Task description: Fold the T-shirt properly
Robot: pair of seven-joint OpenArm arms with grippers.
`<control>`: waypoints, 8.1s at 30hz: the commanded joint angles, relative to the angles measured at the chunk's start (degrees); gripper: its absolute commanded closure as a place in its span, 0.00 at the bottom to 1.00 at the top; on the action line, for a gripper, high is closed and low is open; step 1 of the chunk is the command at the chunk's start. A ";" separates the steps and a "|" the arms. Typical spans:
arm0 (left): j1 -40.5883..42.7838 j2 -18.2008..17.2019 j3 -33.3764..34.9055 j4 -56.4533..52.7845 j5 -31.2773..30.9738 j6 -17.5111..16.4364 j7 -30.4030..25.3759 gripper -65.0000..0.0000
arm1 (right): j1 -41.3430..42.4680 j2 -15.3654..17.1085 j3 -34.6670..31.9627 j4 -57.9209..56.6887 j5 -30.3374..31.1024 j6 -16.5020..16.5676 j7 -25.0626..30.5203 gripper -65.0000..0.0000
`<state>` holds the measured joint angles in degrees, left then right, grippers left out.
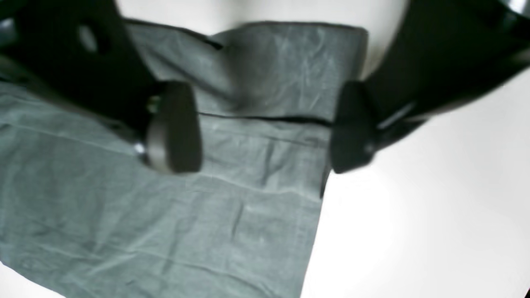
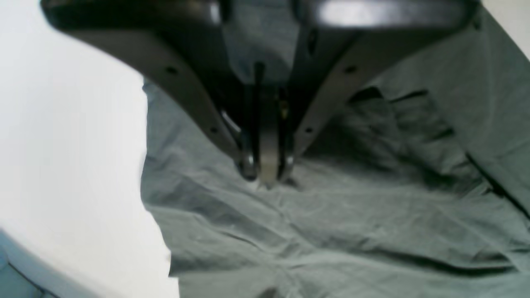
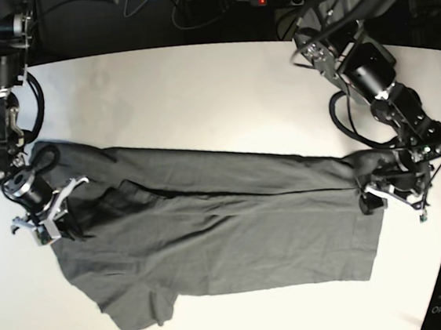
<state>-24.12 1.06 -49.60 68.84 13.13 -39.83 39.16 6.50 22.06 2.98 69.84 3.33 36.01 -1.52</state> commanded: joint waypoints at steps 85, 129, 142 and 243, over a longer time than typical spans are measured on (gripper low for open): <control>3.15 -2.42 0.68 -4.62 -0.95 -0.17 -1.66 0.97 | -10.85 -1.54 2.95 1.58 0.84 -0.10 1.56 1.00; 17.31 -8.84 0.68 -3.39 -0.77 -0.17 3.70 0.97 | -17.18 1.10 3.04 -8.35 0.93 0.69 8.68 1.00; 18.80 -5.15 0.68 5.14 -0.86 -0.17 7.04 0.97 | -17.54 1.10 4.97 -8.44 0.75 2.28 9.65 1.00; 25.31 -3.83 16.94 -0.40 7.84 -0.17 17.94 0.97 | -32.13 7.87 7.35 -8.61 0.67 3.86 9.83 1.00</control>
<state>-3.31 -3.86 -32.84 71.50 10.94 -38.94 34.24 -23.83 29.41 10.70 61.98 9.63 39.86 17.23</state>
